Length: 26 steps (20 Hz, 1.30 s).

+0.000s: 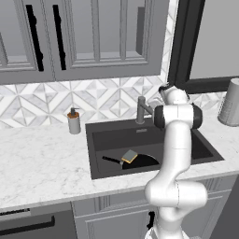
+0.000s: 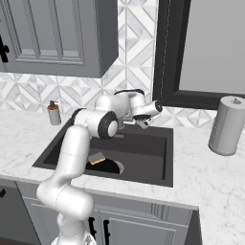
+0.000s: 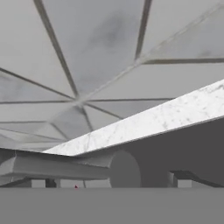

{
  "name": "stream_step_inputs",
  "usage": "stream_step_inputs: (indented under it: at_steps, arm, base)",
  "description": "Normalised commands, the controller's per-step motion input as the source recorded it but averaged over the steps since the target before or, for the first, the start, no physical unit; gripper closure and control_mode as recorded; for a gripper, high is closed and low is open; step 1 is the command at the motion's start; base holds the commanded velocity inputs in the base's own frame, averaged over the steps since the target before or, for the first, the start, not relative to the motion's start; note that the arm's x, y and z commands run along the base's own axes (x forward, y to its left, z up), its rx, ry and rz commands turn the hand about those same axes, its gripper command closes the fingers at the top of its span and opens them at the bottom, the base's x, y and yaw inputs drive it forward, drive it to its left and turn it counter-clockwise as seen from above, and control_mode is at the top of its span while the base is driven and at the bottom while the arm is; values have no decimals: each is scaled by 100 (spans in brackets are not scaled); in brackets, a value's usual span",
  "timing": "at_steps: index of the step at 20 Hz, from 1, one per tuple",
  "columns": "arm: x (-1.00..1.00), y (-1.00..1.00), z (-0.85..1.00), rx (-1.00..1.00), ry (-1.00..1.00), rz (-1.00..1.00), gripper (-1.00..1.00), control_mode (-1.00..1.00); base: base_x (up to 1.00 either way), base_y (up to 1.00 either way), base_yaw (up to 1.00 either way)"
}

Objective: Pick the pan and sponge and place them into the sink. Then turn on the water.

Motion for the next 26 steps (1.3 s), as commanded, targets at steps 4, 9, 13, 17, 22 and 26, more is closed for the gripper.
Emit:
stream_step_inputs:
  at_steps: [4, 9, 13, 17, 22, 26]
  arm:
    - [23, 5, -2, 1, 0, 0, -100, -100]
    - [23, 16, -4, 0, 0, 0, -100, -100]
    - [28, 0, -4, 0, 0, 0, -100, -100]
    - [20, 0, -4, 0, 1, 0, 100, -100]
    - [3, 0, 0, 0, 1, 0, 100, -100]
    - [0, 0, 0, 0, 0, 0, 100, -100]
  base:
    - [0, 0, 0]
    - [0, 0, 0]
    - [0, 0, 0]
    - [0, 0, 0]
    - [0, 0, 0]
    - [0, 0, 0]
